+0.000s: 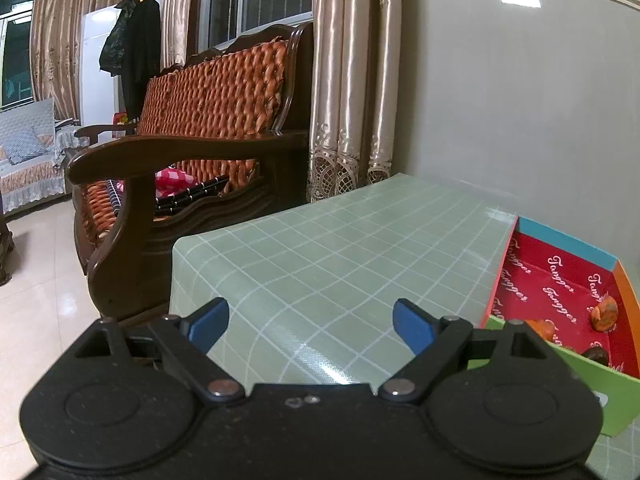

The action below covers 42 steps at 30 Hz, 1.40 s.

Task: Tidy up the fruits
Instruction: 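Move the right gripper to a tangerine and grasp it, then carry the tangerine with the right gripper into the box and release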

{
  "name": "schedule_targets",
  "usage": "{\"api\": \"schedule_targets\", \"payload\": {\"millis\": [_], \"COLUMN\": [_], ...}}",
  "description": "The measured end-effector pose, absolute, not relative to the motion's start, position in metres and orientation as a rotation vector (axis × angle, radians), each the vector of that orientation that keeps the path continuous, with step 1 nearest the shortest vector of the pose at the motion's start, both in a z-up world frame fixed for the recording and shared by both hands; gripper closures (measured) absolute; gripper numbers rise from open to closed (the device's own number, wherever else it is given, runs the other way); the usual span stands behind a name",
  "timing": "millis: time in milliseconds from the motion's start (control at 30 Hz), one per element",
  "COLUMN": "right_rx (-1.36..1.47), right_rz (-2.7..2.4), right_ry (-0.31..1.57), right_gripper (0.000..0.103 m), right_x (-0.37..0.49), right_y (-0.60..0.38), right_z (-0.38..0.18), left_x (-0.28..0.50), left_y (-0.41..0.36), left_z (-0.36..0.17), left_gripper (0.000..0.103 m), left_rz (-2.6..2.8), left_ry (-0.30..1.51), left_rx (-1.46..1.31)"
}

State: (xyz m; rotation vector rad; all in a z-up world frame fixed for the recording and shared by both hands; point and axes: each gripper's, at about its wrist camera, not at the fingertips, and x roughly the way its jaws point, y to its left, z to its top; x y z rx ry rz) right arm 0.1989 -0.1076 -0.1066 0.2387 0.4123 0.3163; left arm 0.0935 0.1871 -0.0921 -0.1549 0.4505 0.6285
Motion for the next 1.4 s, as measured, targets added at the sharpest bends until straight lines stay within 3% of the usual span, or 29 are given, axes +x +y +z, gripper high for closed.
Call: {"api": "schedule_targets", "payload": {"millis": [400,433,533,567,967,1400], "right_rx": [0.105,0.082,0.05,0.047,0.022,-0.095], "right_rz": [0.599,0.604,0.553,0.539,0.408,0.098], "right_ry": [0.384,0.392,0.327,0.296,0.24,0.299], "right_gripper": [0.062,0.058,0.004,0.0,0.0,0.0], "right_x": [0.176,0.178,0.17,0.167,0.161,0.154], "right_y": [-0.043,-0.04,-0.037,-0.038,-0.057,-0.1], "right_z": [-0.102,-0.103,-0.103,-0.102,-0.095,-0.1], "left_x": [0.095,0.095,0.095,0.095,0.097,0.107], "left_y": [0.186,0.186,0.186,0.186,0.183,0.146], "left_z": [-0.093,-0.093,-0.093,-0.093,-0.093,-0.092], "left_gripper": [0.02,0.02,0.02,0.02,0.019,0.019], "left_rz": [0.62,0.62,0.62,0.62,0.612,0.555], "left_ry": [0.458,0.458,0.457,0.458,0.459,0.439], "left_rx": [-0.146,-0.145,-0.15,-0.151,-0.145,-0.075]}}
